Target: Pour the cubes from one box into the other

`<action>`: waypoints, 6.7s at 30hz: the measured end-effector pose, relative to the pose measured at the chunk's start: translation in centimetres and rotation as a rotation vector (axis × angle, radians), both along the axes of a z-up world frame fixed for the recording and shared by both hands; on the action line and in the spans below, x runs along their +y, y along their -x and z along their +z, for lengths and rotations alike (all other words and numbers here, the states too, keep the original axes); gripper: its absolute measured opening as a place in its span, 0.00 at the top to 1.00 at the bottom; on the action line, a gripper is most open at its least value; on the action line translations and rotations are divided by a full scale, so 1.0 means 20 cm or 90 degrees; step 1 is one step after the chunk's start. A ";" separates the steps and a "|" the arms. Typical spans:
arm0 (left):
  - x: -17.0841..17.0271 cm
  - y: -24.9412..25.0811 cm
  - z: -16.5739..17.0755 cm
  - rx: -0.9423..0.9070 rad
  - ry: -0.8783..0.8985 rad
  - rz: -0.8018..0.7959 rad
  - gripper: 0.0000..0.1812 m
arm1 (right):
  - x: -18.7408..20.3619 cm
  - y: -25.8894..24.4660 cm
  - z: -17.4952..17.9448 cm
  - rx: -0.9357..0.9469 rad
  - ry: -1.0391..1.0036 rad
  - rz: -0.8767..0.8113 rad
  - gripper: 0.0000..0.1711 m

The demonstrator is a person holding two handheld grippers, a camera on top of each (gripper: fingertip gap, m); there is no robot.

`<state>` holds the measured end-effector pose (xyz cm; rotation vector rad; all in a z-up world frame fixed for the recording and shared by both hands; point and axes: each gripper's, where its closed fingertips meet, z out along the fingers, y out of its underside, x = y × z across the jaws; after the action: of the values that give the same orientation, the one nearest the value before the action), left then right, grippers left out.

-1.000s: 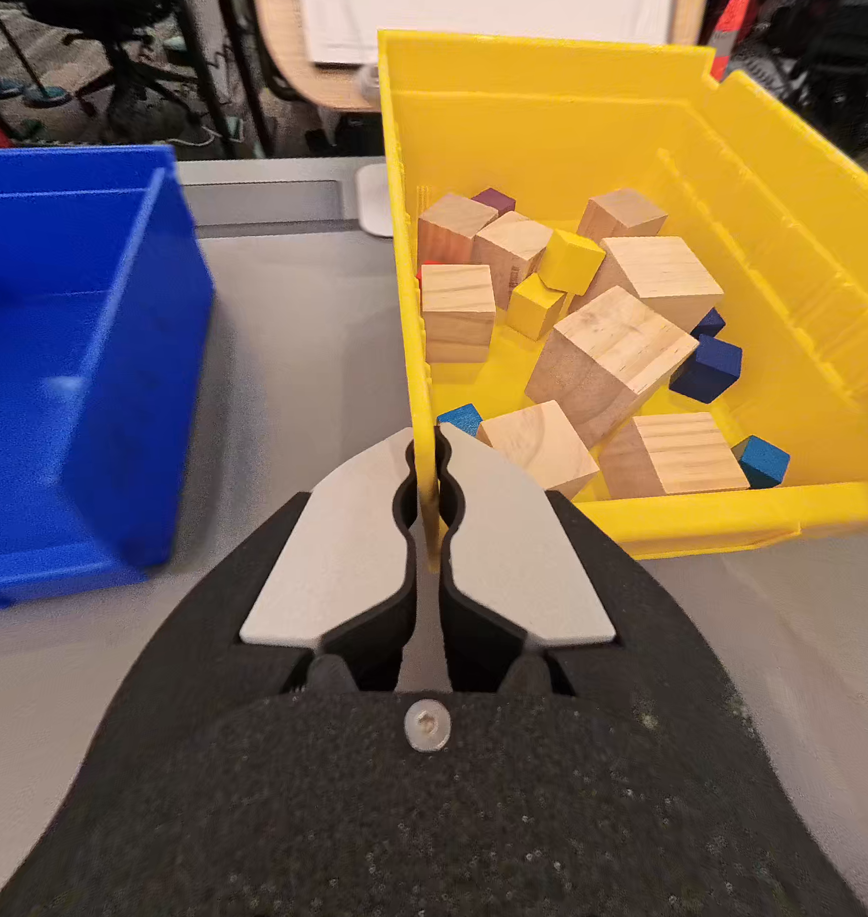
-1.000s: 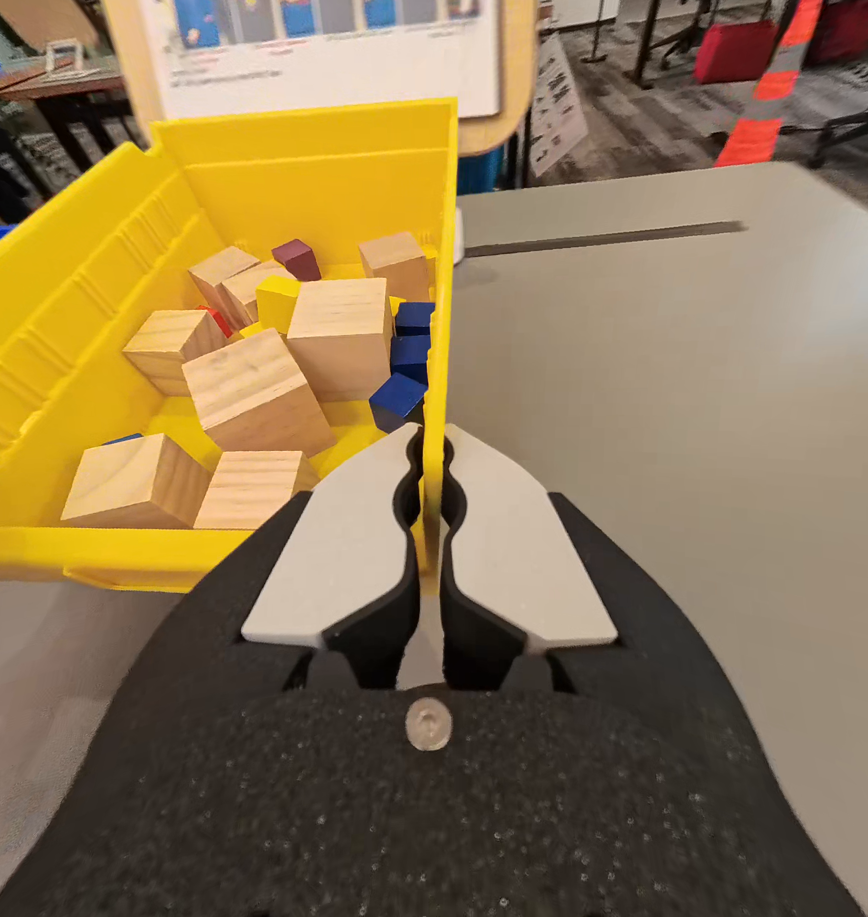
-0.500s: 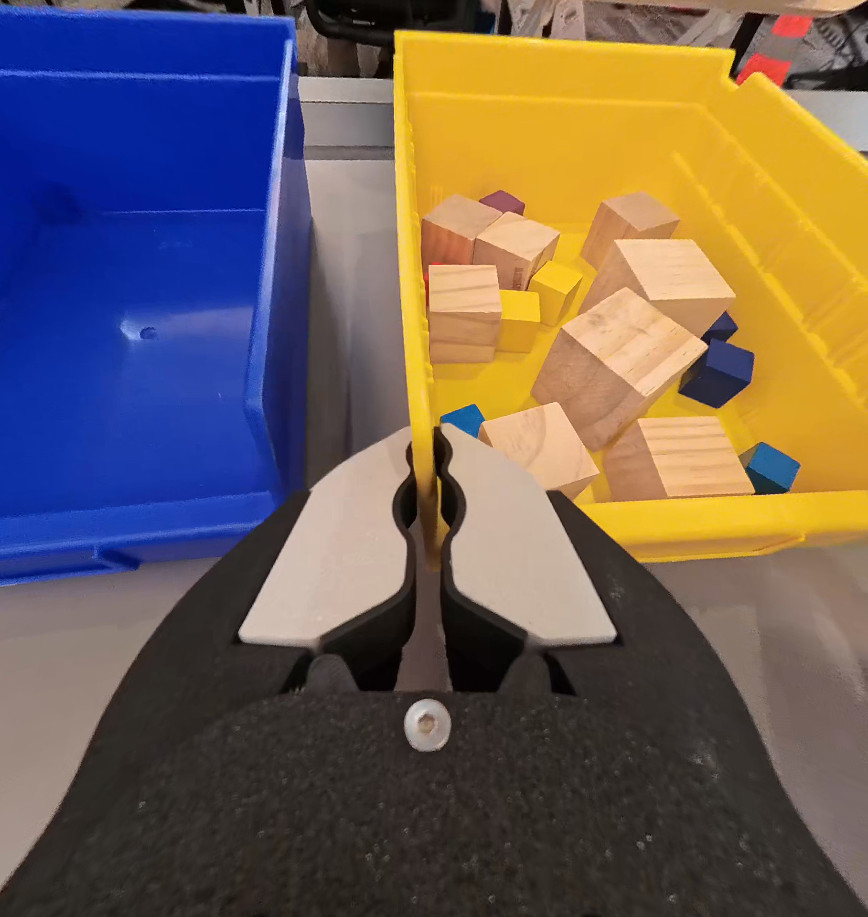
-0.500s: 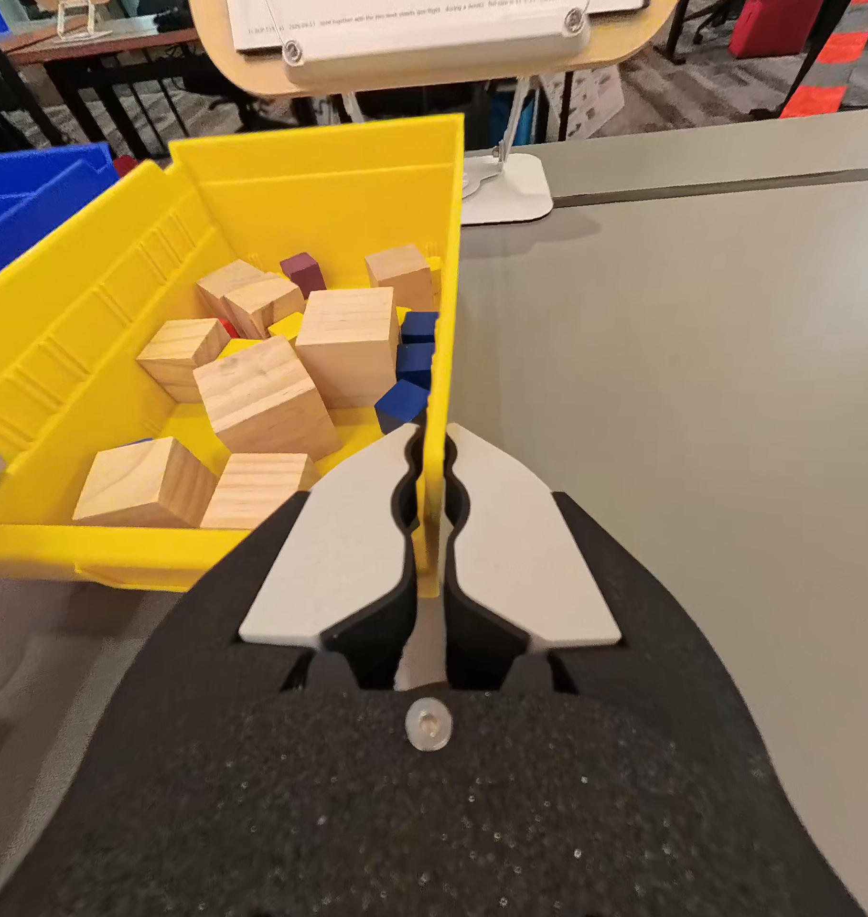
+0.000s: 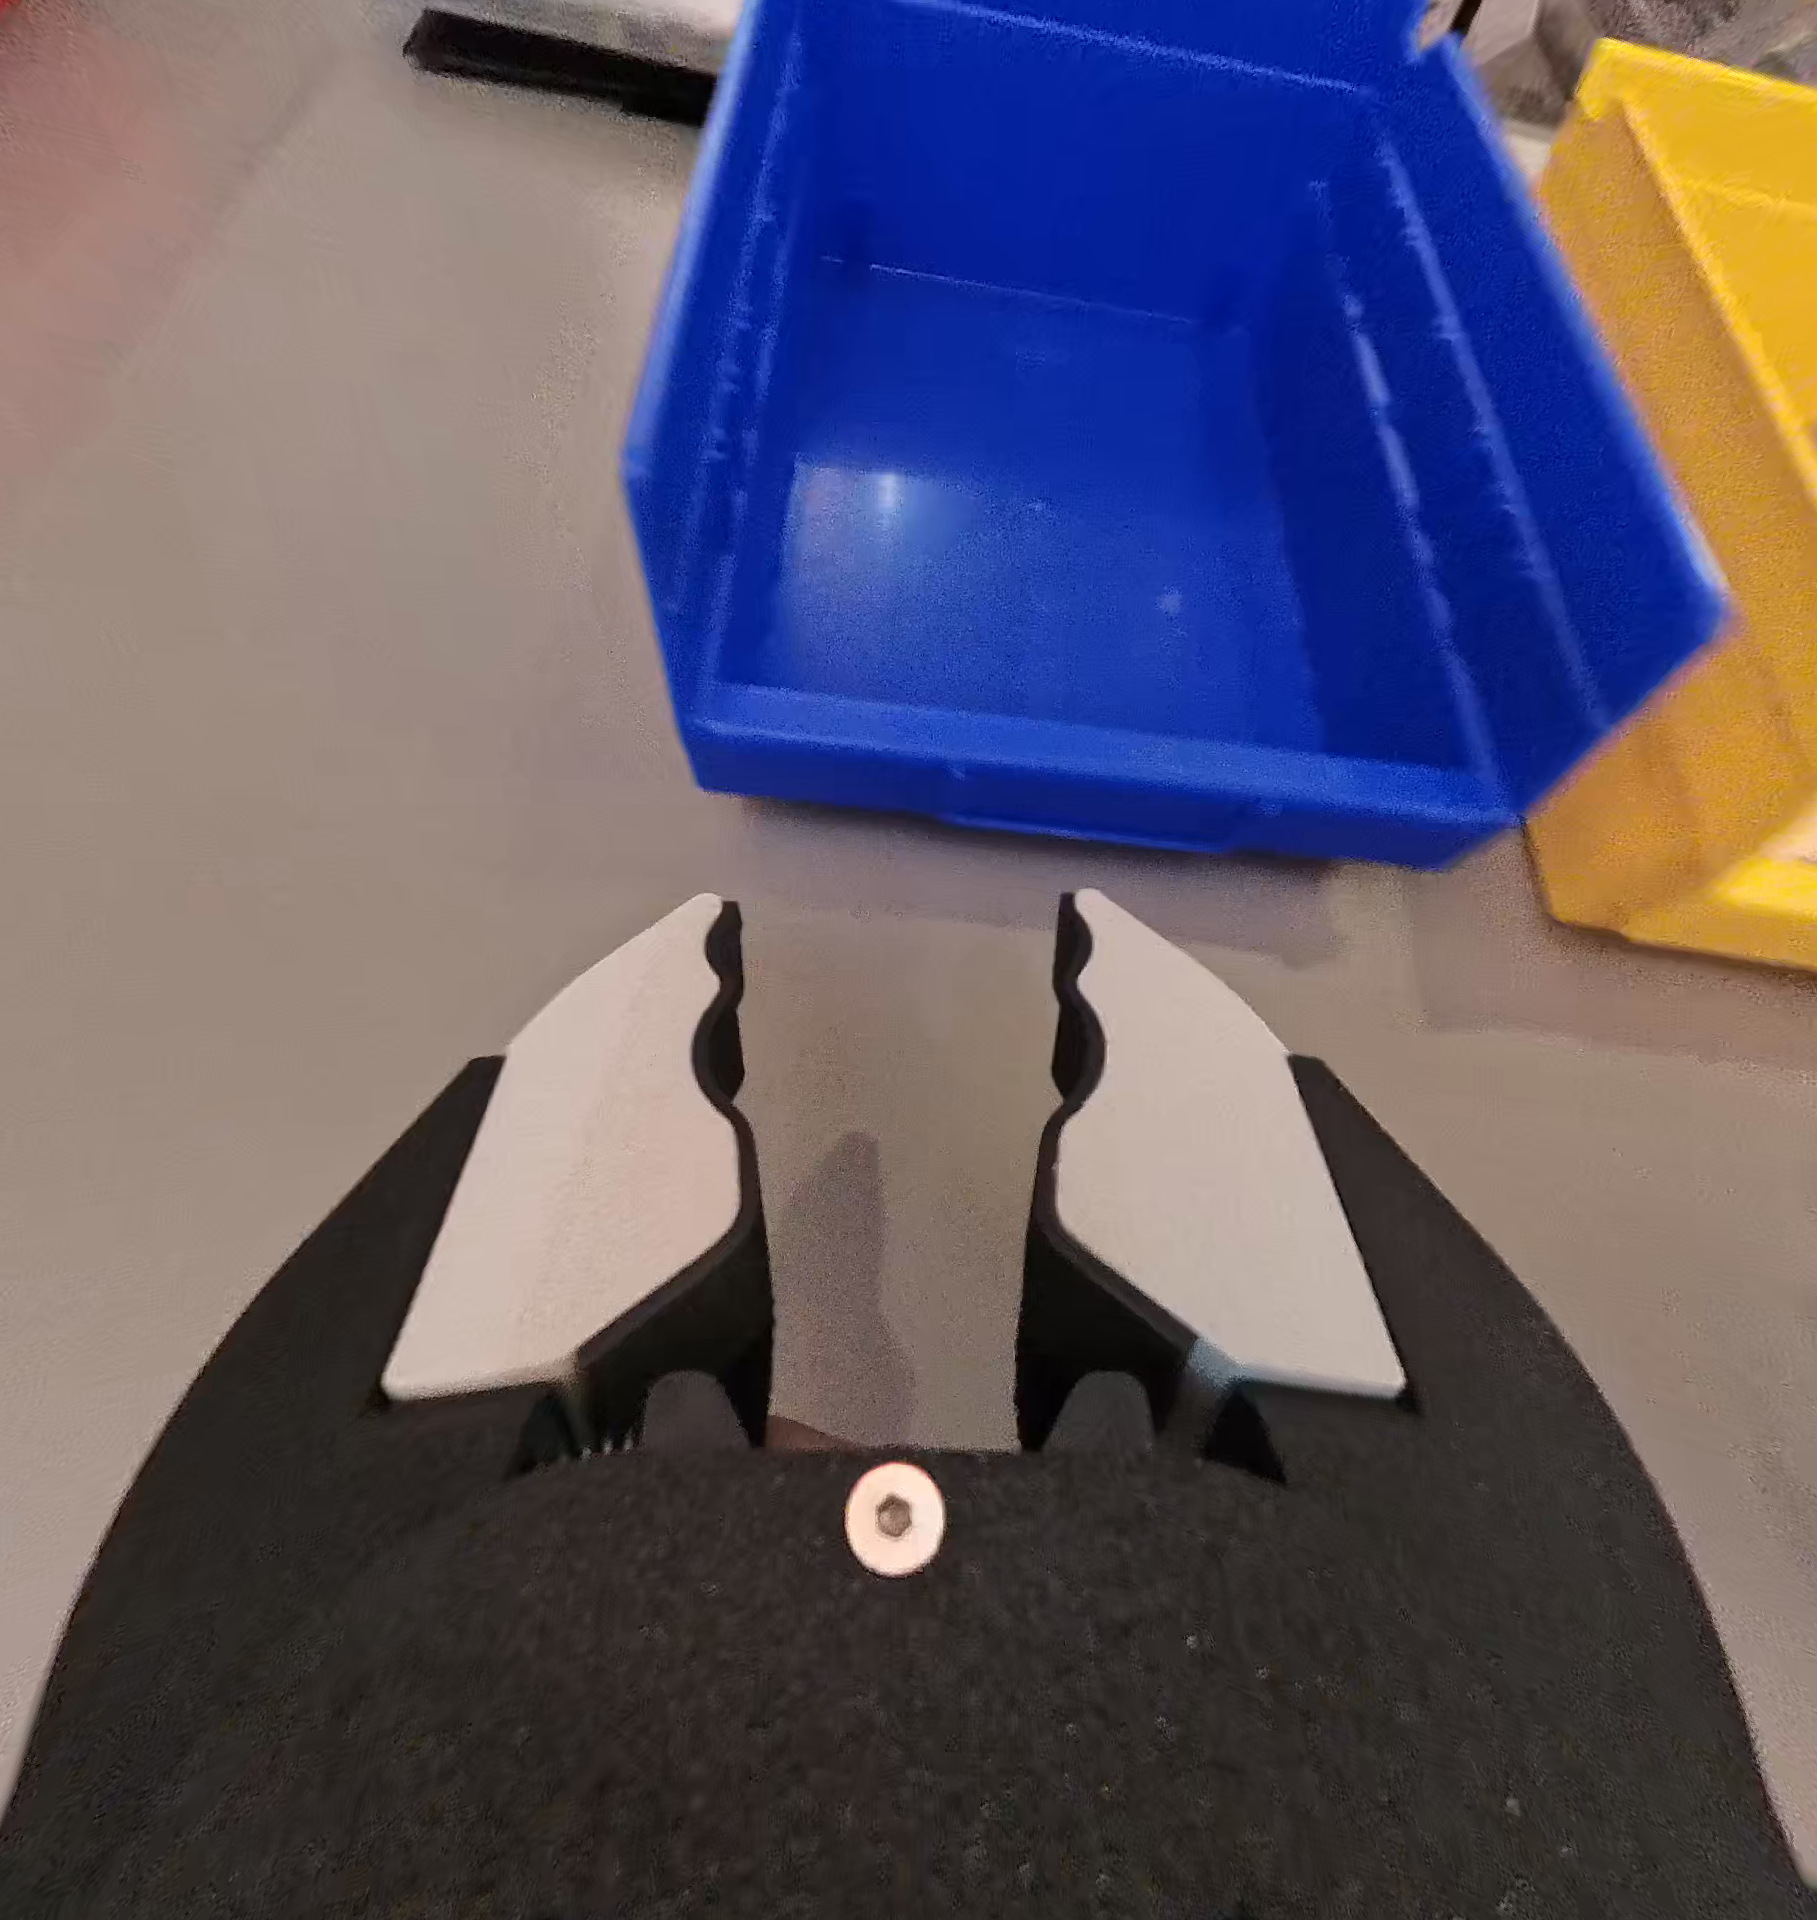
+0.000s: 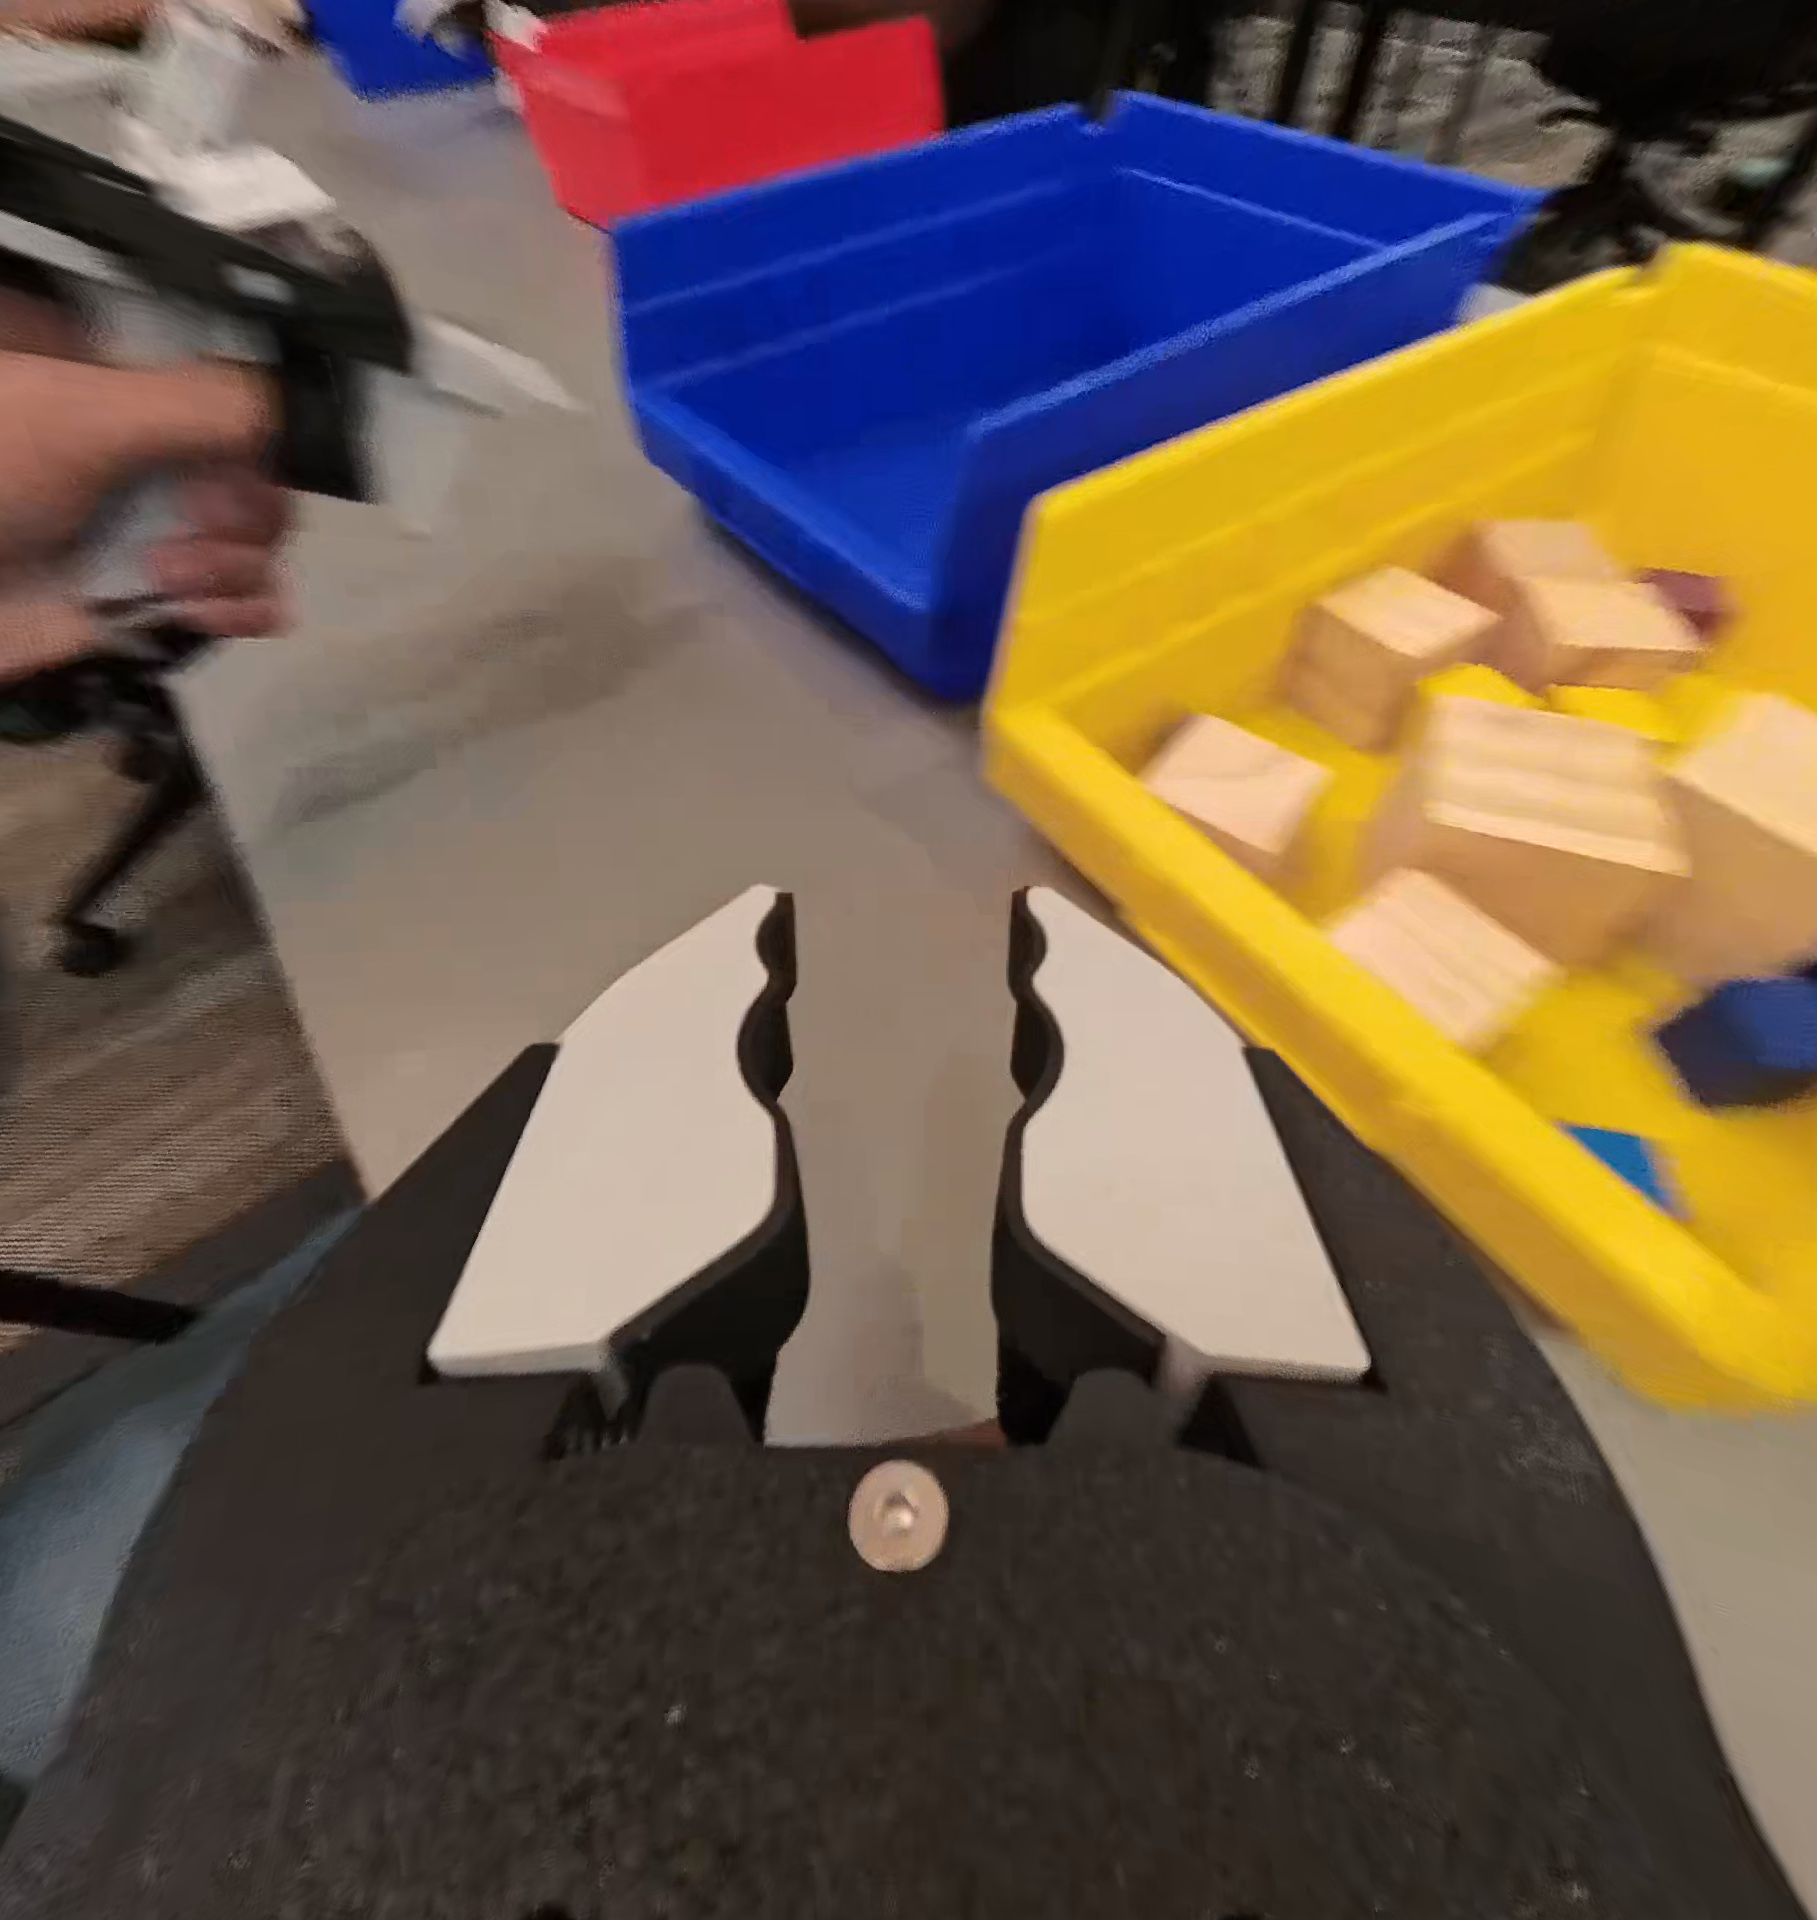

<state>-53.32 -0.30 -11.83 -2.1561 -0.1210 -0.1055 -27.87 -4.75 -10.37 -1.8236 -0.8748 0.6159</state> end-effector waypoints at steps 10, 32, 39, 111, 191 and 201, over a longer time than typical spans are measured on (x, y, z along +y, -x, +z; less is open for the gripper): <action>0.45 0.23 -0.08 0.000 0.002 -0.031 0.92 | -0.11 0.35 -0.22 -0.019 0.116 0.055 0.76; -0.56 0.11 -0.10 0.113 0.015 0.139 0.97 | 0.14 0.54 -0.14 -0.010 0.004 -0.235 0.99; -0.65 0.03 0.19 0.089 -0.099 0.151 0.97 | 0.02 0.45 0.15 0.023 -0.093 -0.226 0.99; 0.27 -1.07 0.02 0.049 -0.043 -0.184 0.68 | 0.42 -0.73 -0.06 0.134 0.128 -0.355 0.65; -0.12 -0.66 0.03 -0.065 -0.122 -0.206 0.69 | 0.10 -2.16 -0.10 0.062 0.049 -0.574 0.72; -0.11 -0.66 0.03 -0.066 -0.126 -0.202 0.69 | 0.08 -2.16 -0.07 0.051 0.034 -0.572 0.72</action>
<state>-40.18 -2.56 -11.24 -1.9567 0.1682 -0.3959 15.25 -3.08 -11.85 -1.9797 0.0659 0.1263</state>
